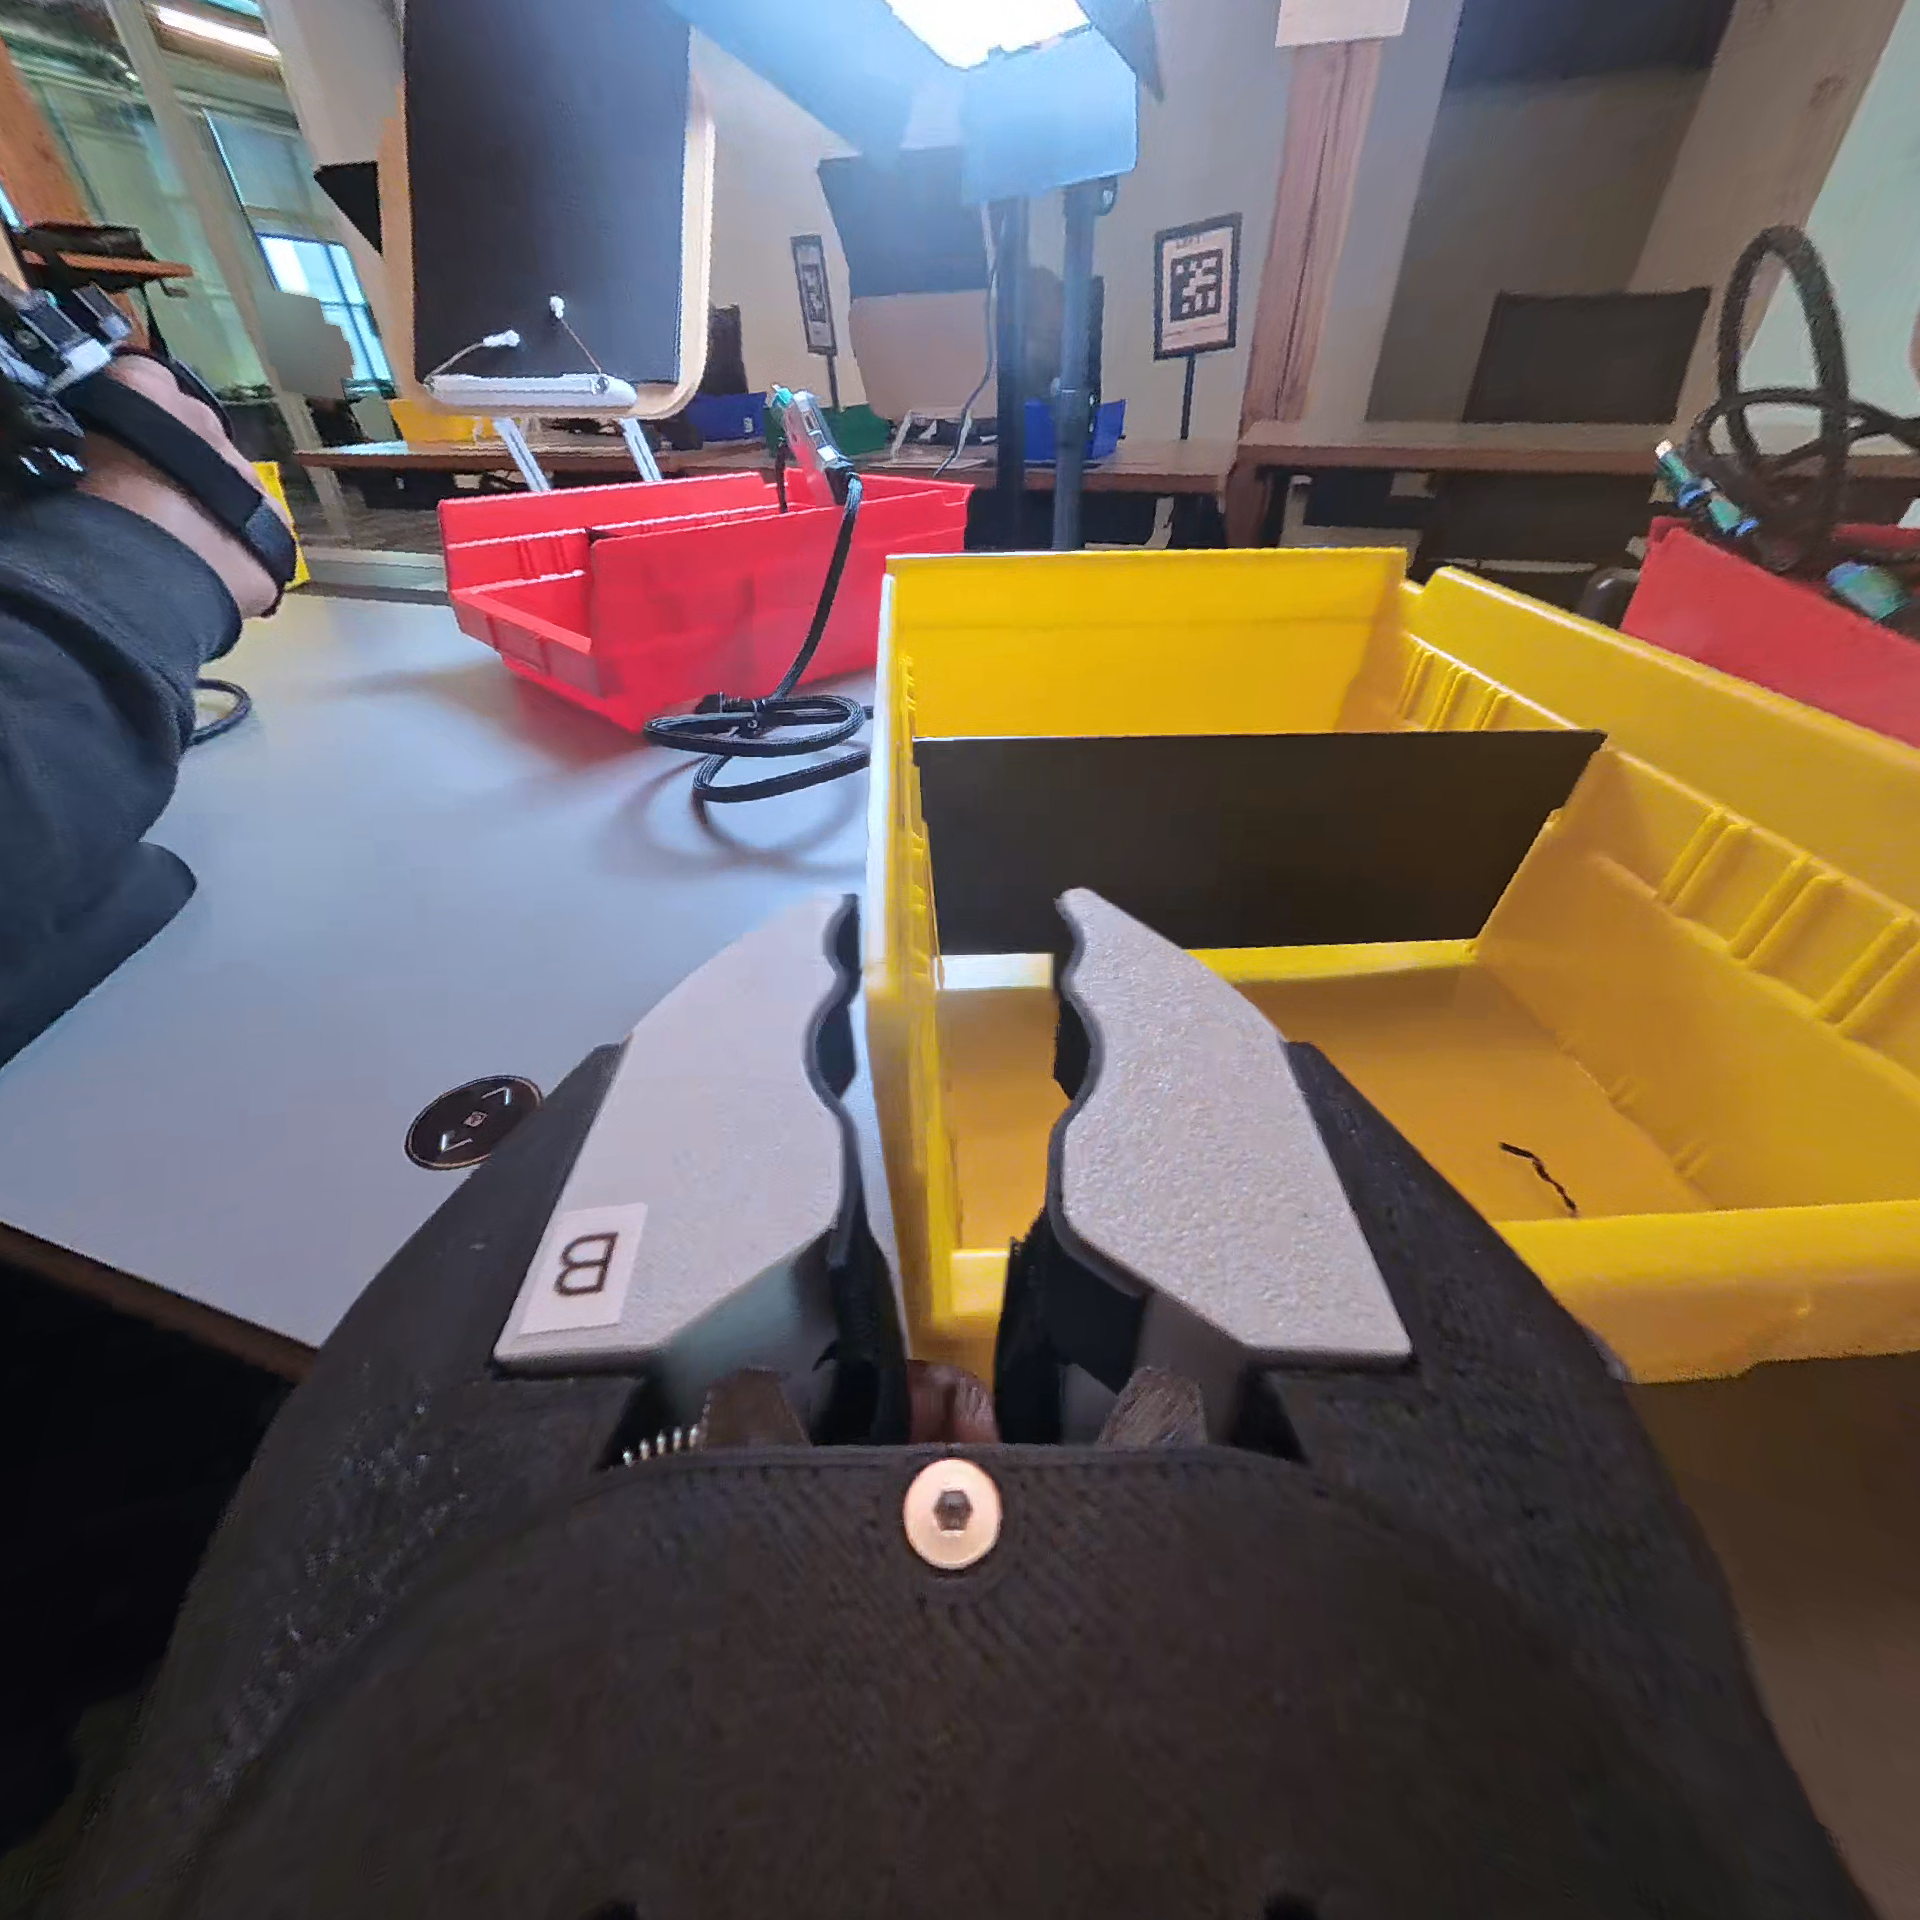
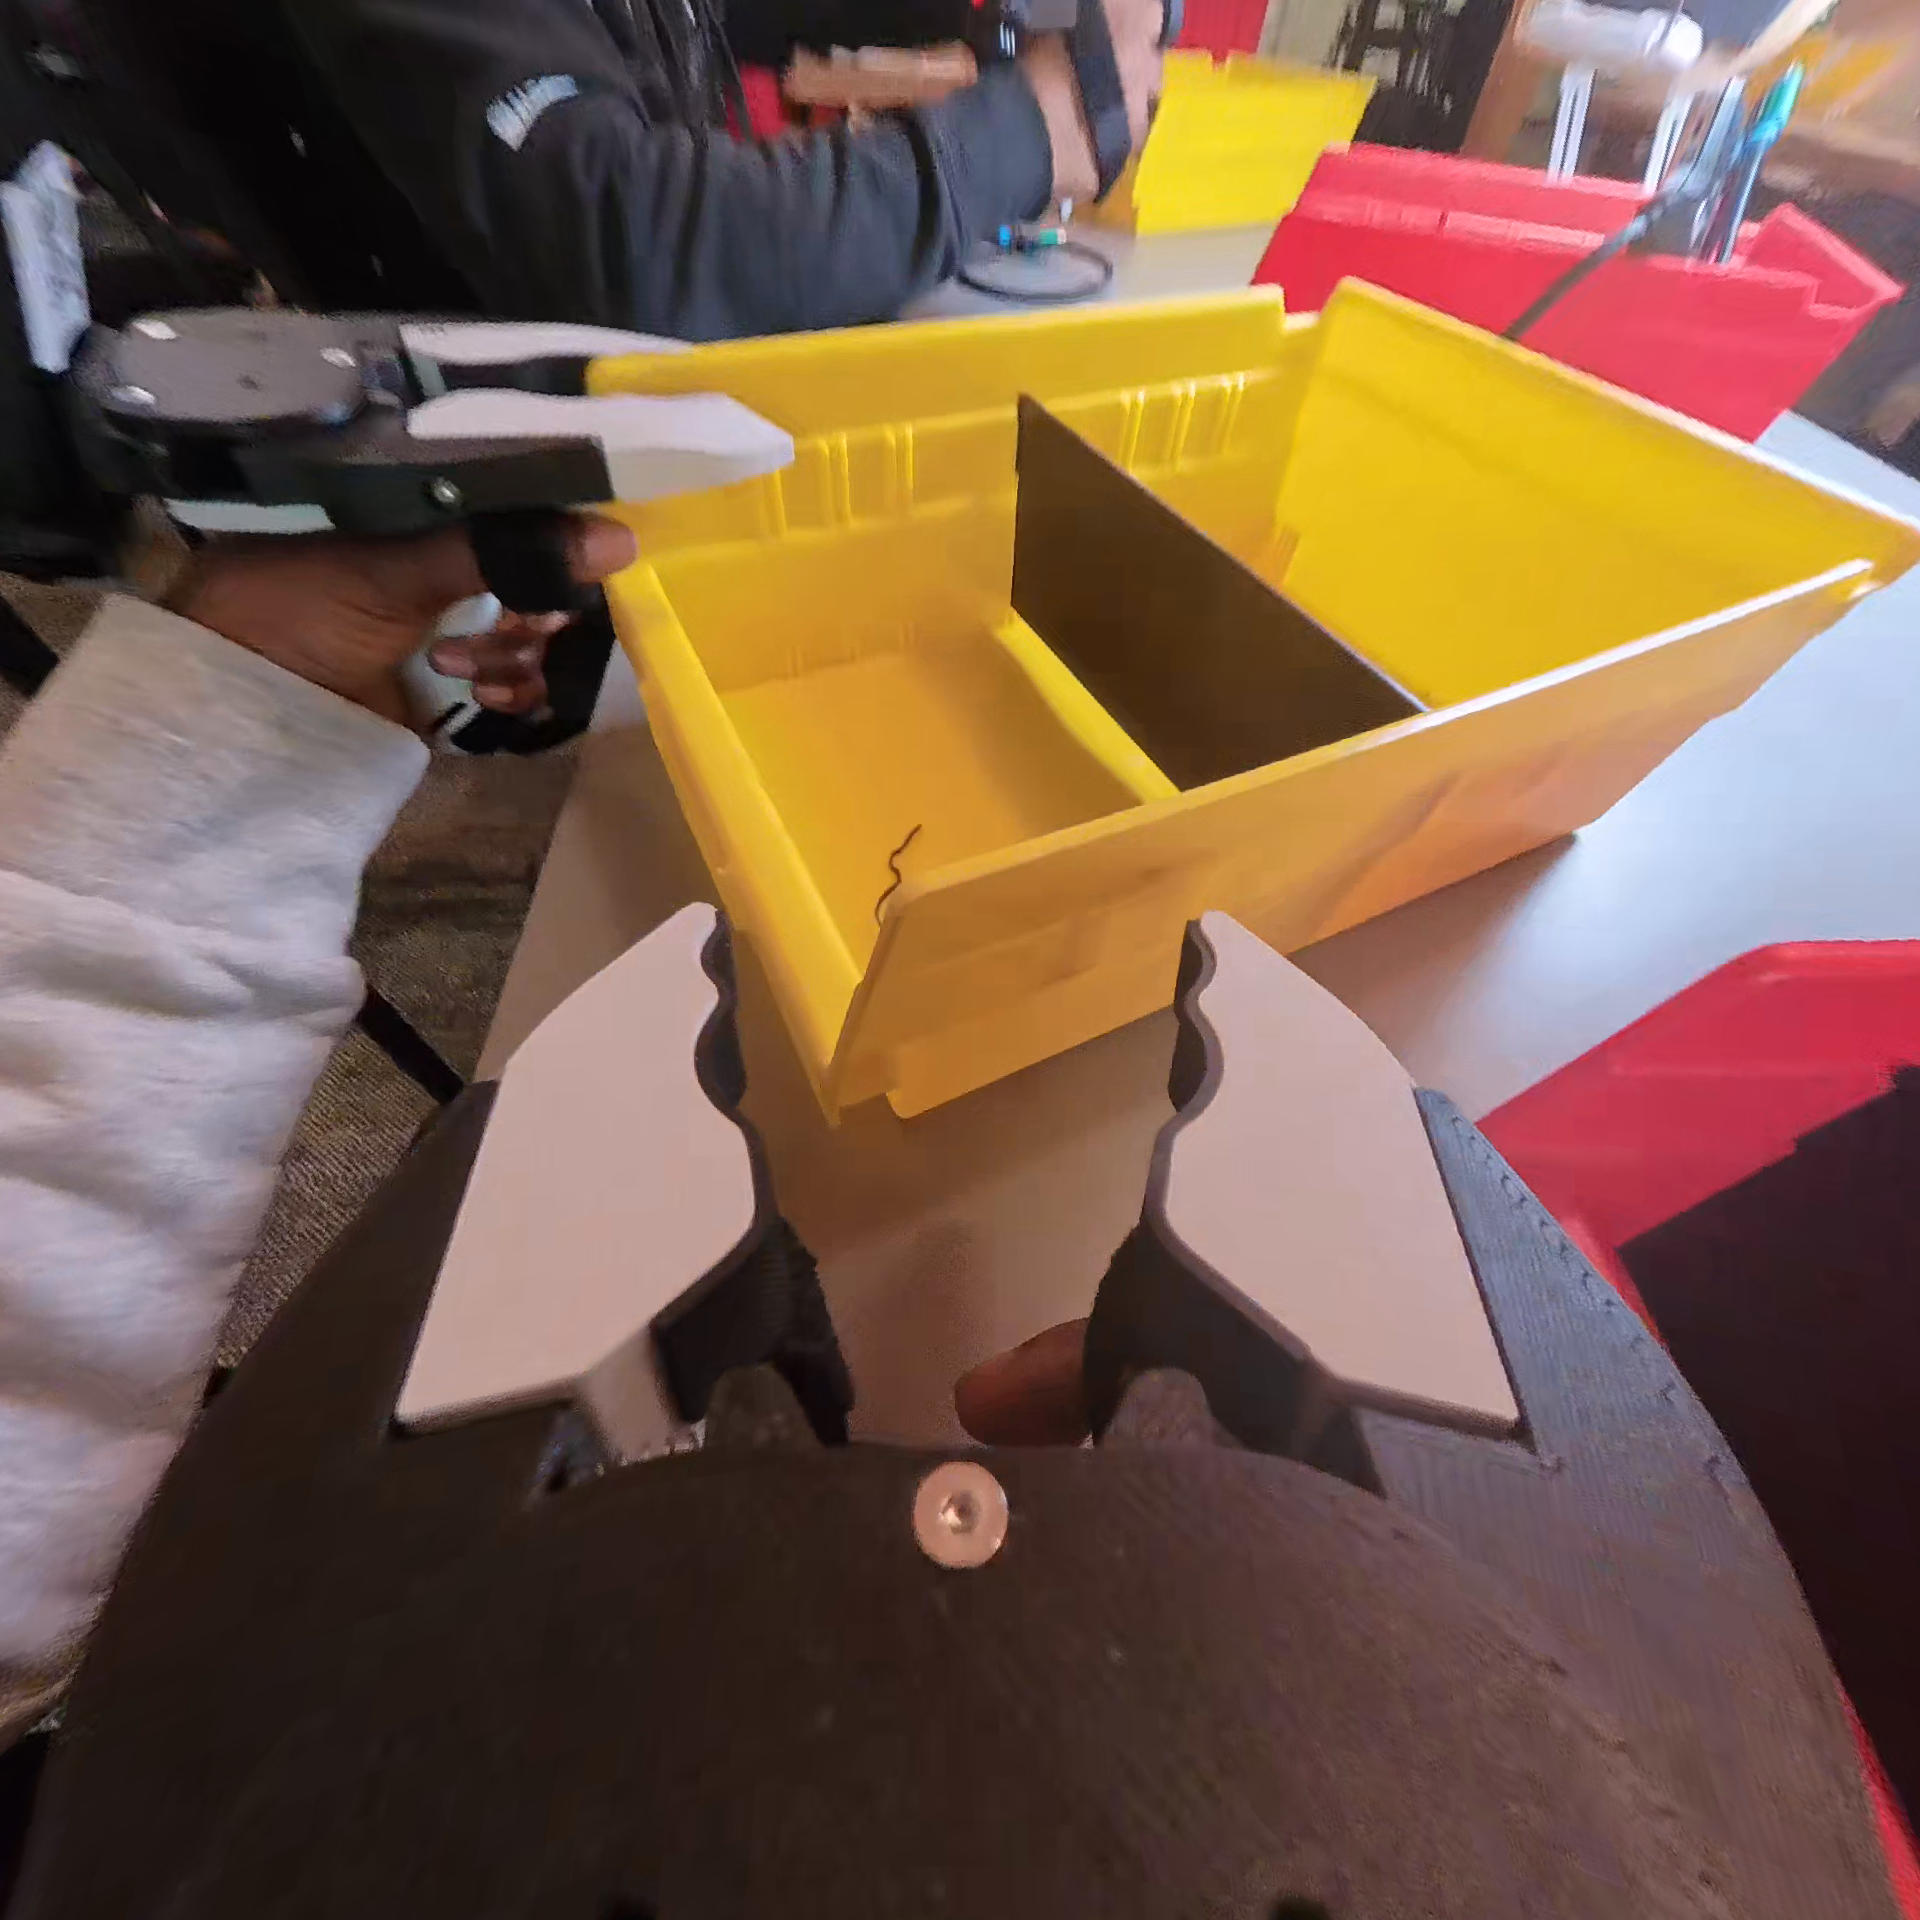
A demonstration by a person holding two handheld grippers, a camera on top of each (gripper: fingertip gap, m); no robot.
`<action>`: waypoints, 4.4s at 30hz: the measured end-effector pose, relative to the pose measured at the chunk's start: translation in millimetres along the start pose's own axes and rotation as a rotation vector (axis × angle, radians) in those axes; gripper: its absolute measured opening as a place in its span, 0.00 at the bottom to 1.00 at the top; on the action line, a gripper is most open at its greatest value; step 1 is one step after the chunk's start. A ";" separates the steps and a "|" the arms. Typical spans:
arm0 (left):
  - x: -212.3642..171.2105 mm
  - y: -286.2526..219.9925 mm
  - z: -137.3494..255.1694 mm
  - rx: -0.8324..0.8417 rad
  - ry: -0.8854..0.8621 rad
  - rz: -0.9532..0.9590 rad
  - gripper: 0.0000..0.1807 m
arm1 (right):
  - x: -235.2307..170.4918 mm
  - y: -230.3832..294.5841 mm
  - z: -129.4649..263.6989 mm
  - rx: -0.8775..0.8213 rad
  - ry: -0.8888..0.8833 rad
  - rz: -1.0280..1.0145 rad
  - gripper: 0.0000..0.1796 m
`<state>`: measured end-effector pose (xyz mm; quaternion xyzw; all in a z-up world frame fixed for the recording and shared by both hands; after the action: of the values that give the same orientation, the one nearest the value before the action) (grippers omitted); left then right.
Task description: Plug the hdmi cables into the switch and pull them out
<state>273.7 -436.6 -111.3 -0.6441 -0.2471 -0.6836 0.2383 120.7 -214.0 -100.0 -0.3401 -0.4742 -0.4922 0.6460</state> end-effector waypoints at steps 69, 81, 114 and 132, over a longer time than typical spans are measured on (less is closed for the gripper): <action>37.6 -536.9 111.4 -1.091 -0.216 -0.226 0.26 | -160.7 53.2 522.3 -1.148 -0.001 -0.056 0.21; 39.9 -399.9 101.9 -1.048 -0.430 -0.720 0.33 | -159.7 62.5 442.4 -0.700 0.387 0.381 0.33; -14.3 -279.7 -10.2 -0.507 -0.142 -1.426 0.19 | -198.0 41.6 467.6 -0.935 1.174 0.336 0.18; -14.4 -163.6 -46.7 -0.336 0.006 -1.451 0.19 | -224.4 68.7 541.8 -1.019 1.236 0.221 0.18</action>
<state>133.5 -341.5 -133.0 -0.3449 -0.5019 -0.6997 -0.3736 21.3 366.7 -137.9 -0.3040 0.2876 -0.6803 0.6017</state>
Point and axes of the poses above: each gripper's, where its closed fingertips meet, z back along the fingers, x out of its top, y = z × x across the jaws, the point moved 10 cm from there along z, back along the fingers, and after that the axes turned 14 degrees about x, right-handed, at the moved point
